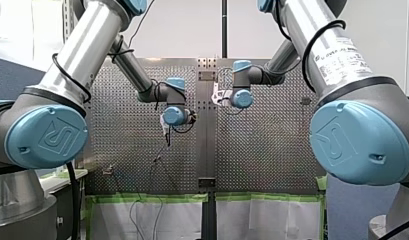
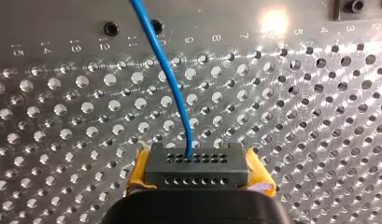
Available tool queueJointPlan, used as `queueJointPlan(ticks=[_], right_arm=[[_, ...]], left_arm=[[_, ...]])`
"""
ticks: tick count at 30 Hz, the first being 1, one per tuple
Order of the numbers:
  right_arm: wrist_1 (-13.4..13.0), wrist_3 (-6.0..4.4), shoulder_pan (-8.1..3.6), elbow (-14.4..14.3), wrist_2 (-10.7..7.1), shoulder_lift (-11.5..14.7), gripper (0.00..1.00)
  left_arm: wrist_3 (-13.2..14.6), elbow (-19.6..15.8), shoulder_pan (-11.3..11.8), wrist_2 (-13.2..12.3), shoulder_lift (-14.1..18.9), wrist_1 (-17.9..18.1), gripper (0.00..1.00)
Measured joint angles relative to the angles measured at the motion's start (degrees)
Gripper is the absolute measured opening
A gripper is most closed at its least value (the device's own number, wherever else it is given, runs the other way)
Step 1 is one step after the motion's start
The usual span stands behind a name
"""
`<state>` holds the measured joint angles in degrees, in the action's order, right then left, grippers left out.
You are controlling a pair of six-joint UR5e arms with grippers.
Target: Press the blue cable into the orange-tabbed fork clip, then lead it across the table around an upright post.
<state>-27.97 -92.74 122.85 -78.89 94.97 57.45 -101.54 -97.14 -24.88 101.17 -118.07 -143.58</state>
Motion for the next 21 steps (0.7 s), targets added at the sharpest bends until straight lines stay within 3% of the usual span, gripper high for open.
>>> queueJointPlan(ticks=[11,21], right_arm=[[-0.1,-0.66,-0.01,1.4,-1.72,2.6,0.00],[-0.1,-0.77,-0.25,2.1,-2.06,4.5,0.00]], left_arm=[[-2.2,5.1,0.0,-0.4,-0.1,-2.5,0.00],[-3.0,7.7,0.0,-1.2,-0.1,-4.3,0.00]])
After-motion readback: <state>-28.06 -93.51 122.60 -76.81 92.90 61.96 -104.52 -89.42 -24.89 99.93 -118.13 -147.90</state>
